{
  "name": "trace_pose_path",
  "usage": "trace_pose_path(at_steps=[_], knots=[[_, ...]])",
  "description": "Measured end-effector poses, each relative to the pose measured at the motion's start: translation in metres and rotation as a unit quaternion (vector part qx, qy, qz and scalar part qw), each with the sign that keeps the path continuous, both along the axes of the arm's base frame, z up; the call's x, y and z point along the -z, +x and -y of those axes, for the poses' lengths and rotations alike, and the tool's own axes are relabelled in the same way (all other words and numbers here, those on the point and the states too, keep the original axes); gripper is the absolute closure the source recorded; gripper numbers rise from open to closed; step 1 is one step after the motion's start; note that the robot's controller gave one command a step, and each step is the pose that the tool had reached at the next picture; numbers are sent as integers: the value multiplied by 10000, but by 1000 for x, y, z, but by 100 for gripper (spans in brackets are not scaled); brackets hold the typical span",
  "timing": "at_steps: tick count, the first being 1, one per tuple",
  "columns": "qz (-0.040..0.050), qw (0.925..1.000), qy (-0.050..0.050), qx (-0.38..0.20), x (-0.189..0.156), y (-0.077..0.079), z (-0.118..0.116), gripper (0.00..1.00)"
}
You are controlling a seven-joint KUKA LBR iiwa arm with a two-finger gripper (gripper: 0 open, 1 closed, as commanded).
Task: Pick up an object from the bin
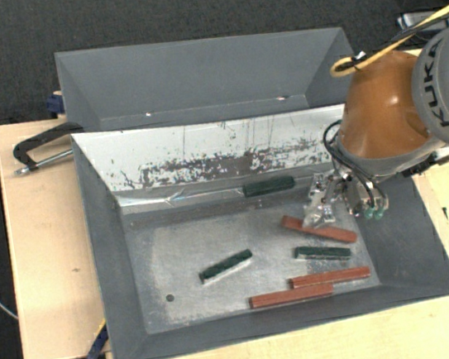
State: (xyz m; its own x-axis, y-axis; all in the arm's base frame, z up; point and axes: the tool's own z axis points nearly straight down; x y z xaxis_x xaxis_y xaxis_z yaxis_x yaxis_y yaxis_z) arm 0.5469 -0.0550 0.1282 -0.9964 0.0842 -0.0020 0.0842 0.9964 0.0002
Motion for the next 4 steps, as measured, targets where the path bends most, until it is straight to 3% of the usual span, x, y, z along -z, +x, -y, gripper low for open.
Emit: trace_pose_path(at_steps=[1, 2, 3, 4], knots=[[21, 10000, -1, -75, -31, -4, -1, 0], [21, 10000, -1, -76, -31, -4, -1, 0], [6, 10000, 2, -80, 53, -31, -9, 100], [6, 10000, 2, -80, 53, -31, -9, 100]])
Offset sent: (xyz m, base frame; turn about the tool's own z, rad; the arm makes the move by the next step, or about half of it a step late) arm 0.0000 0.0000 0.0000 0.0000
